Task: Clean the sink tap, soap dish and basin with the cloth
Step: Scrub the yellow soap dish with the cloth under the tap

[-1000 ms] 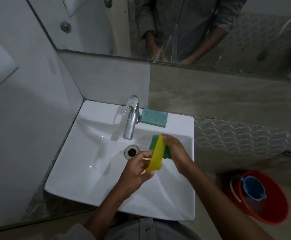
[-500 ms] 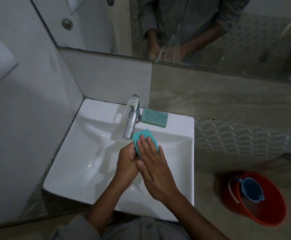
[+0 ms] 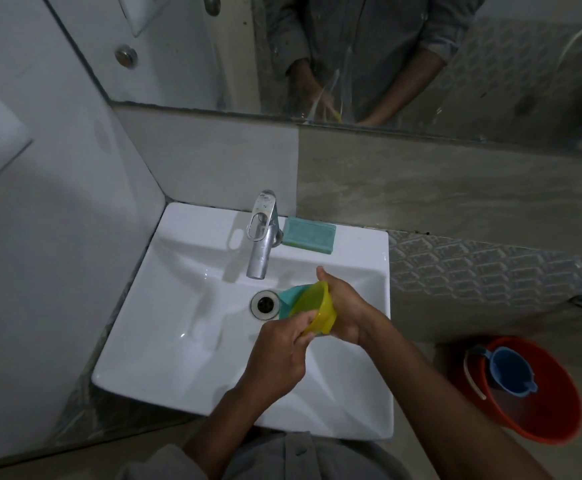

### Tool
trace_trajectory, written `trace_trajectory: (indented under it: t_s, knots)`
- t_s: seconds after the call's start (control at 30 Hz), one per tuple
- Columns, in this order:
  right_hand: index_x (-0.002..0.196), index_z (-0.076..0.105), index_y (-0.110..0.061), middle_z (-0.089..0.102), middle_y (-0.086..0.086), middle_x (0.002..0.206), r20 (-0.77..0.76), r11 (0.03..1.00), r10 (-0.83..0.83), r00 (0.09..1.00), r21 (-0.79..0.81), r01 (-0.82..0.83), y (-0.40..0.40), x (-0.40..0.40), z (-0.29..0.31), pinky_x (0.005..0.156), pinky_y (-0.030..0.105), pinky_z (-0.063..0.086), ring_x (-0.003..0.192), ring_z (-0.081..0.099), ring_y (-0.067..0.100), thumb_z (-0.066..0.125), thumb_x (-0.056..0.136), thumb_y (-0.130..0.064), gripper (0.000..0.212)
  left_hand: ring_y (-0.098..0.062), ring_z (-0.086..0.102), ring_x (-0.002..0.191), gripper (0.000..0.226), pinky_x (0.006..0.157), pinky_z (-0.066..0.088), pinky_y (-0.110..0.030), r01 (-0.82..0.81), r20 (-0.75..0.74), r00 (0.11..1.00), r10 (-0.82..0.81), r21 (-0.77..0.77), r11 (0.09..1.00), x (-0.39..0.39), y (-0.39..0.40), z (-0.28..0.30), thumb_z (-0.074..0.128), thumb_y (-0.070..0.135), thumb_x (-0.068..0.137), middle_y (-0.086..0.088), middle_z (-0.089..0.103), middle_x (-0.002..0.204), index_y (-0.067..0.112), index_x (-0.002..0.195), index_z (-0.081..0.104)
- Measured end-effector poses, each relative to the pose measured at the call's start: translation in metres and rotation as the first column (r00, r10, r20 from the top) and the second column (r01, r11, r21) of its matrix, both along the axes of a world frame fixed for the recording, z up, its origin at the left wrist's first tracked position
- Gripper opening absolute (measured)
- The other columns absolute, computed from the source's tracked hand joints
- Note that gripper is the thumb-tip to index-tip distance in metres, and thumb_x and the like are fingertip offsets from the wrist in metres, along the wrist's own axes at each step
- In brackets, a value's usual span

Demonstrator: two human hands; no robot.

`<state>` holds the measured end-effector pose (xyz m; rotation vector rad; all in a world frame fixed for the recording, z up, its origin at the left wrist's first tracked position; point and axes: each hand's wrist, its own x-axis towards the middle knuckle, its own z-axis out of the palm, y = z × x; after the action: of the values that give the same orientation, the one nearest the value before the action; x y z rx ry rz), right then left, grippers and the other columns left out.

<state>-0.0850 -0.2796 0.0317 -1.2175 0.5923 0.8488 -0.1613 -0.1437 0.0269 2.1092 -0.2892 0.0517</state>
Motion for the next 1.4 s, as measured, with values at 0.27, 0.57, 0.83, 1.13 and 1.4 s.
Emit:
trace_trajectory:
  t_s: [0.27,0.57,0.83,1.13,1.4]
  knots:
    - [0.128,0.056,-0.015,0.058,0.013,0.129,0.442,0.933,-0.129,0.888,-0.25,0.26,-0.001,0.003,0.007,0.096,0.045,0.049,0.114,0.055,0.027,0.038,0.101,-0.027,0.034,-0.02,0.062,0.087,0.025,0.079,0.049,-0.029,-0.259,-0.463,0.886,-0.027,-0.542,0.8,0.021,0.006,-0.005,0.064,0.011,0.074,-0.003,0.071,0.092,0.024,0.095,0.07]
    - [0.134,0.053,-0.012,0.052,0.005,0.14,0.796,0.821,0.466,0.386,-0.552,0.148,0.024,-0.046,0.01,0.115,0.038,0.03,0.133,0.043,0.016,0.04,0.101,-0.014,0.036,-0.029,0.065,0.111,0.033,0.096,0.051,-0.044,-0.307,-0.515,0.853,-0.089,-0.63,0.713,0.03,0.006,-0.001,0.057,0.001,0.09,-0.009,0.071,0.114,0.021,0.113,0.068]
    - [0.151,0.021,-0.023,0.017,-0.006,0.16,0.62,0.83,0.467,0.63,-0.554,-0.07,0.025,-0.04,0.02,0.122,0.036,0.008,0.147,0.011,0.007,0.024,0.102,-0.041,0.053,-0.017,0.068,0.103,0.028,0.089,0.056,-0.038,-0.095,-0.339,0.938,-0.071,-0.449,0.889,0.016,0.011,-0.001,0.059,0.024,0.089,0.001,0.073,0.107,0.04,0.11,0.065]
    - [0.106,0.063,-0.005,0.074,0.015,0.085,-0.034,0.958,-0.28,0.959,0.049,0.281,-0.011,-0.008,-0.003,0.057,0.037,0.06,0.072,0.071,0.028,0.034,0.1,-0.034,0.041,-0.014,0.066,0.082,0.022,0.073,0.052,-0.032,0.096,-0.201,0.954,-0.222,-0.495,0.864,0.013,0.009,0.016,0.069,0.045,0.081,0.002,0.07,0.089,0.03,0.098,0.068]
    - [0.121,0.057,-0.027,0.058,0.005,0.133,0.79,0.8,-0.26,0.555,-0.144,0.582,-0.026,-0.034,-0.002,0.095,0.035,0.046,0.113,0.056,0.013,0.036,0.099,-0.034,0.031,-0.029,0.067,0.105,0.044,0.087,0.057,-0.038,-0.487,-0.567,0.782,-0.259,-0.815,0.314,0.023,0.012,-0.001,0.058,0.017,0.085,-0.021,0.063,0.124,-0.001,0.125,0.055]
